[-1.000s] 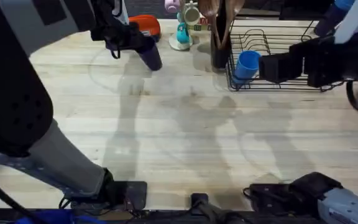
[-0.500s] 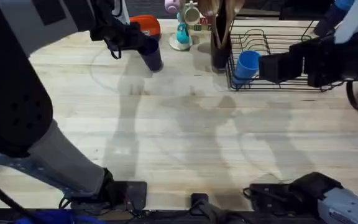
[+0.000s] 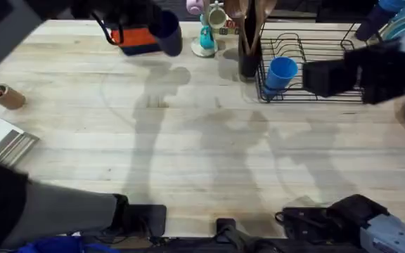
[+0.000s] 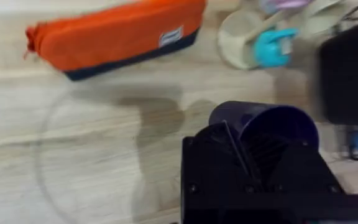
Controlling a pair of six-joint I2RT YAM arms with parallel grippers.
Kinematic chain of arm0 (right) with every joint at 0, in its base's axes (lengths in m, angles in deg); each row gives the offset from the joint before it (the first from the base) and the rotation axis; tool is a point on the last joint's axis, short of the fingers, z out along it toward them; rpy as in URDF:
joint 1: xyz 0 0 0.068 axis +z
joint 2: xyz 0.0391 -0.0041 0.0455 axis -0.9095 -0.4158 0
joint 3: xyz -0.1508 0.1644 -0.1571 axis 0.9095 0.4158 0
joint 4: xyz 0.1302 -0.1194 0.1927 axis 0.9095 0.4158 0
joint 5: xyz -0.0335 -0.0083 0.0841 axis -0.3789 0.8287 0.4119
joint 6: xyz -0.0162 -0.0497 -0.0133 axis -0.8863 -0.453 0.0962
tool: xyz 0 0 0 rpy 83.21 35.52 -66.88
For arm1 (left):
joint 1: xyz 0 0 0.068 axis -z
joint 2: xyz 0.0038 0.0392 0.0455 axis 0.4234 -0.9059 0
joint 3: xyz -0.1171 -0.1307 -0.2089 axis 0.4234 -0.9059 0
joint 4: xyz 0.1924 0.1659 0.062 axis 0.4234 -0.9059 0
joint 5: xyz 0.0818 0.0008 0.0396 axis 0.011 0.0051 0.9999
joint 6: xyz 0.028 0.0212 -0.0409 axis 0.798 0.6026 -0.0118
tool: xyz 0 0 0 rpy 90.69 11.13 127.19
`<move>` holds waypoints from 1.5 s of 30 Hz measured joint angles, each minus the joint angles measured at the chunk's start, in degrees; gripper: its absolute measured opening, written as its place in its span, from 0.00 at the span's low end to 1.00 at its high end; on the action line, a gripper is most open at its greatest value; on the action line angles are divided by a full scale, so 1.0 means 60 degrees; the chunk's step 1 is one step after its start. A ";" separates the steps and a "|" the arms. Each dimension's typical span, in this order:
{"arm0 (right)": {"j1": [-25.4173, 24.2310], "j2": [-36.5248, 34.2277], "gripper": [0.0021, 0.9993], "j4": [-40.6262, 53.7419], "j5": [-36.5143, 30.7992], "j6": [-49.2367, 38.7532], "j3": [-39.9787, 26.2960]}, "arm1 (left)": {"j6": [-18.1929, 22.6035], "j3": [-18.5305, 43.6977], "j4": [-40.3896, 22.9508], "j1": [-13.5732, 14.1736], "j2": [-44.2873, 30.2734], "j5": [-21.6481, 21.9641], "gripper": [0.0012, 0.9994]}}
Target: Pick up the cup on the table and put them onto the rack.
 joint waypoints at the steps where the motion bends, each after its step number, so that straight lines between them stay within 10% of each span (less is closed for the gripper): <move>1: 0.0000 0.0161 1.00 0.0087 0.0000 0.0004 0.0000 | 0.0047 0.0043 -0.0084 0.0094 0.0200 -0.0002 0.04; 25: 0.0000 0.1861 1.00 0.2375 -0.1991 0.1225 -0.0011 | 0.0617 0.0118 0.0398 0.3768 0.1399 -0.0151 0.04; 45: 0.0000 0.1861 1.00 0.2372 -0.3280 0.1392 -0.0011 | 0.0644 0.0118 0.1673 0.4836 0.1399 -0.0243 0.04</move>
